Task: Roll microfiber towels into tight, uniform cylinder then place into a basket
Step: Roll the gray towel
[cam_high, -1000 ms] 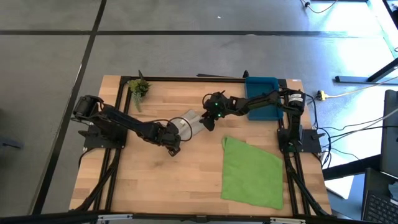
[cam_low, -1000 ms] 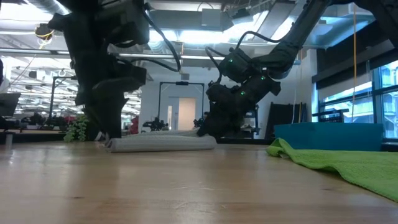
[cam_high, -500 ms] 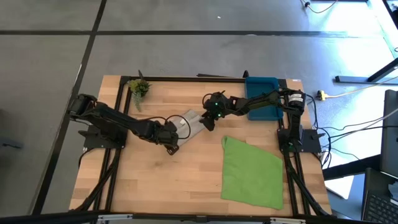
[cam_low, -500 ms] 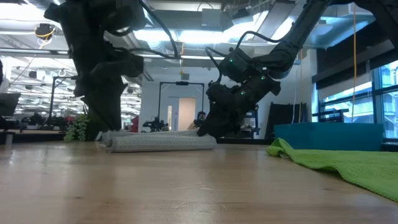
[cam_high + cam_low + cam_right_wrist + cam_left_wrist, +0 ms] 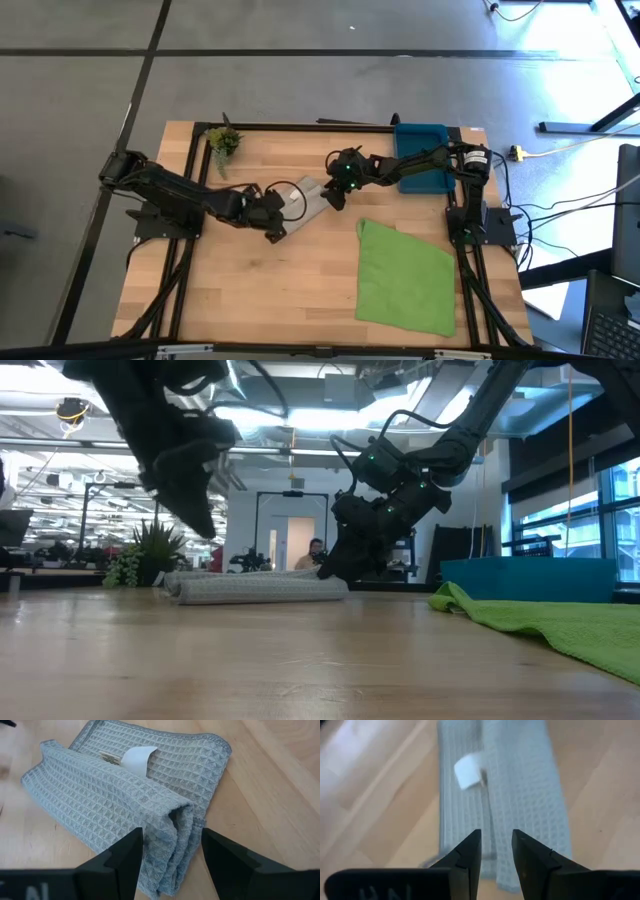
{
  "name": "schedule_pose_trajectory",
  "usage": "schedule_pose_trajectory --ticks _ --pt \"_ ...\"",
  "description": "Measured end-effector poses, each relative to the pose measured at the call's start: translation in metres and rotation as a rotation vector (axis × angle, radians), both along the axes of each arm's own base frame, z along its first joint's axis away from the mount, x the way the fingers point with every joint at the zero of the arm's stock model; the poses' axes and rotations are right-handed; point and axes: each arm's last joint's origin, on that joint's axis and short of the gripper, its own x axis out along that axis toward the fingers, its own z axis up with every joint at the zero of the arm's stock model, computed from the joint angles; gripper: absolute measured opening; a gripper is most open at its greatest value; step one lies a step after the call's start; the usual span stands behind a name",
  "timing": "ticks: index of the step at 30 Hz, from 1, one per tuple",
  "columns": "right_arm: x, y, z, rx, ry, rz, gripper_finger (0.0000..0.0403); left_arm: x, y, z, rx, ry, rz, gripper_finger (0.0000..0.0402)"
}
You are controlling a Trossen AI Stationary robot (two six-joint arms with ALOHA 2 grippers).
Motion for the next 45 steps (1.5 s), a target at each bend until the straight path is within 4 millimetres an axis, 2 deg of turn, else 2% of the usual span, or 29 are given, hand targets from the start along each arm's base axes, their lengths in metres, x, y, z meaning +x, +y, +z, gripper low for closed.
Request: schedule_pose_trajectory --ticks 6,11,16,25,29,36,45 --pt "0.000 0.000 0.000 0.000 0.000 0.000 0.0204 0.022 -0.005 -0.009 0.054 -0.062 -0.123 0.0098" --pt "0.001 0.000 0.001 -0.005 -0.010 0.001 0.0204 0.035 -0.005 -0.033 0.082 -0.012 -0.158 0.0098" --pt "0.000 0.000 0.004 -0.028 -0.013 0.020 0.0204 0.039 -0.005 -0.054 0.085 0.051 -0.153 0.0098" --pt "-0.004 0.005 0.040 -0.149 -0.098 0.099 0.0204 0.040 -0.012 -0.063 0.044 0.078 -0.185 0.0098" --pt "-0.004 0.018 0.047 -0.216 -0.089 0.191 0.0204 0.039 -0.020 -0.062 0.002 0.095 -0.275 0.0098" --pt "-0.001 0.057 0.042 -0.369 -0.030 0.406 0.0204 0.034 -0.031 -0.060 0.002 0.108 -0.341 0.0098" --pt "0.005 0.100 0.042 -0.527 -0.047 0.562 0.0204 0.026 -0.034 -0.038 0.039 0.059 -0.345 0.0098"
